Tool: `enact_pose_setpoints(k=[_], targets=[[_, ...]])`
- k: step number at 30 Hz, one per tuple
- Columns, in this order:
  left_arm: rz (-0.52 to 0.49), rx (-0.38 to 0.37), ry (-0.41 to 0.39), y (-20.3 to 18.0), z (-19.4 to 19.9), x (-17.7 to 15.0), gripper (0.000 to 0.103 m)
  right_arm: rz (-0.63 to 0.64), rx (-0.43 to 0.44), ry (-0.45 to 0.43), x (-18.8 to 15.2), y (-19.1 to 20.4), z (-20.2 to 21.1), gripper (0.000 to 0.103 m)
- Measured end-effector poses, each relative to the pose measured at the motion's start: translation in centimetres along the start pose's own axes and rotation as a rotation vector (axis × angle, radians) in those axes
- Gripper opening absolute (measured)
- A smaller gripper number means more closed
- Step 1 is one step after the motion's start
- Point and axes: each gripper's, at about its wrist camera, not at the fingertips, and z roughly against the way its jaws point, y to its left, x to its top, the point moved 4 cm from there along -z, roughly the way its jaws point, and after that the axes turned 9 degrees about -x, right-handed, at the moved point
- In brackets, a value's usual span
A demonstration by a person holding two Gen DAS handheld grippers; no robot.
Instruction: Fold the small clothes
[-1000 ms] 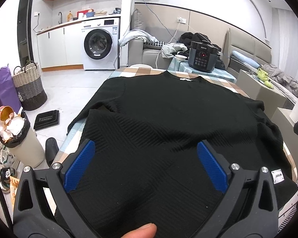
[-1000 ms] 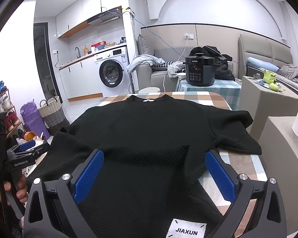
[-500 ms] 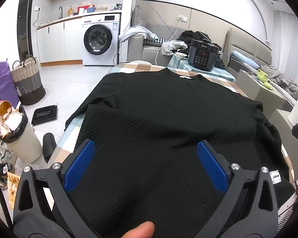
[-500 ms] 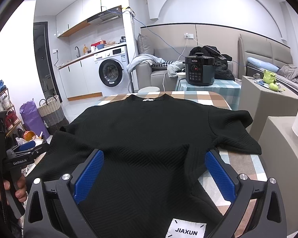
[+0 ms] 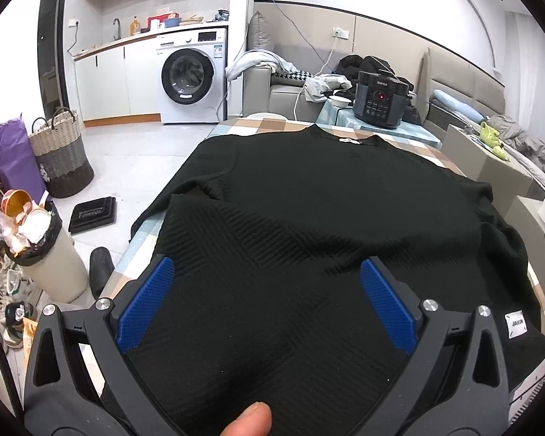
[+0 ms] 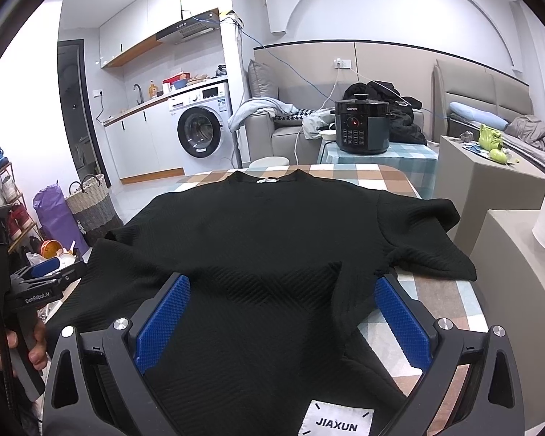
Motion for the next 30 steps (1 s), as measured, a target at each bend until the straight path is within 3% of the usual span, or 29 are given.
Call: enact_pose_setpoints(k=[7,23,30], targets=[[0.002,-0.042,-0.002,-0.1,0.0,0.4,0.102,-0.032,-0.017,0.018,0.4,-0.3,0.0,0.103],[-0.027,-0.059,-0.006,0.0,0.0,1.4,0.102,-0.051,-0.035,0.039,1.6,-0.3,-0.5,0.103],[-0.03,-0.062,0.034,0.8,-1.1,2.9,0.102,-0.109,-0.016,0.084,2.4,-1.4,-2.1,0.103]])
